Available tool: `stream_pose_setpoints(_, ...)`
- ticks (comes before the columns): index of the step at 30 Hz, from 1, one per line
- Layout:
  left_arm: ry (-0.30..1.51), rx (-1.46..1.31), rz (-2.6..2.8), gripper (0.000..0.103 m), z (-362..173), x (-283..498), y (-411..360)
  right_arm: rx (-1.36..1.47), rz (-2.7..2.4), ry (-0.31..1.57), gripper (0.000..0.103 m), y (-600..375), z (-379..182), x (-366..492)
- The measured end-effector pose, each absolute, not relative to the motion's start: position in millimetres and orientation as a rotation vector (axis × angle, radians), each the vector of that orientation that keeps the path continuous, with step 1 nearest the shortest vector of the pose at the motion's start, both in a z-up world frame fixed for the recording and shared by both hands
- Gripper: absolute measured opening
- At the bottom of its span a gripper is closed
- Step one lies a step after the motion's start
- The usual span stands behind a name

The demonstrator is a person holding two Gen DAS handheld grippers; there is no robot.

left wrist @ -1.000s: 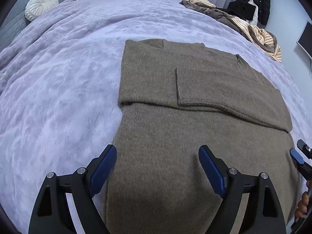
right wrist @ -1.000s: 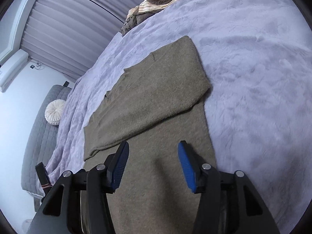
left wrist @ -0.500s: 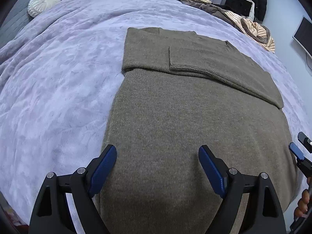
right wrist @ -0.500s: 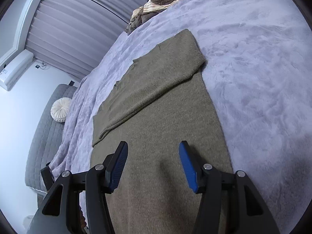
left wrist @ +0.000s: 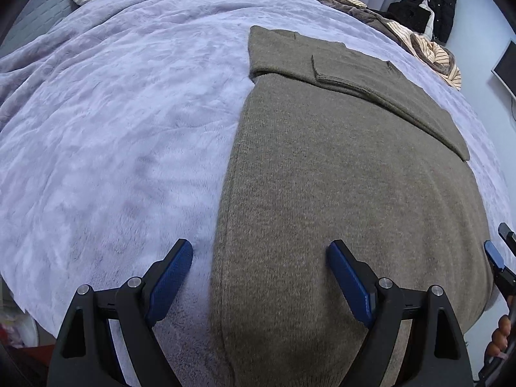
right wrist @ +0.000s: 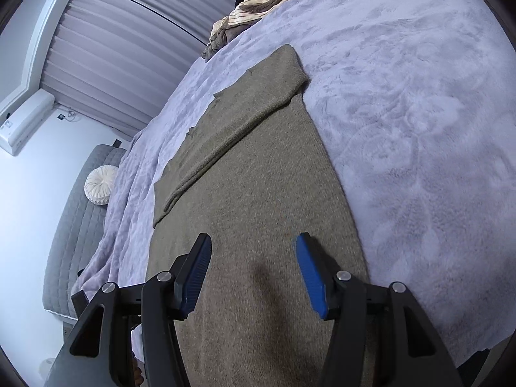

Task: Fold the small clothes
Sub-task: 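Move both grippers over the sweater body toward its ribbed hem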

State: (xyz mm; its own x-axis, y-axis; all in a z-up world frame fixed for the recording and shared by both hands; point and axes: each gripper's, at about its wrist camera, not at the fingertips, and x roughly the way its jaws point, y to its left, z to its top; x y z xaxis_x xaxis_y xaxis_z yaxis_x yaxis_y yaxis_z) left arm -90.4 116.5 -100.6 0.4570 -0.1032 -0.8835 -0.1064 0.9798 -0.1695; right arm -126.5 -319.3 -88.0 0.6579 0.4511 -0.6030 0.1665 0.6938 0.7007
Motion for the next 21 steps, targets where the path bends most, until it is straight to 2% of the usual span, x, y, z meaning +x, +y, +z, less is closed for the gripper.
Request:
stream_pose_setpoints(12, 1.097, -0.202, -0.003, 0.087, -98, -102, 117, 0.788, 0.144, 0.810, 0.059, -337, -73, -153)
stream_pose_setpoints(21, 1.080, -0.229, -0.128, 0.087, -94, -109, 126, 0.804, 0.145, 0.843, 0.059, -348, -80, -157)
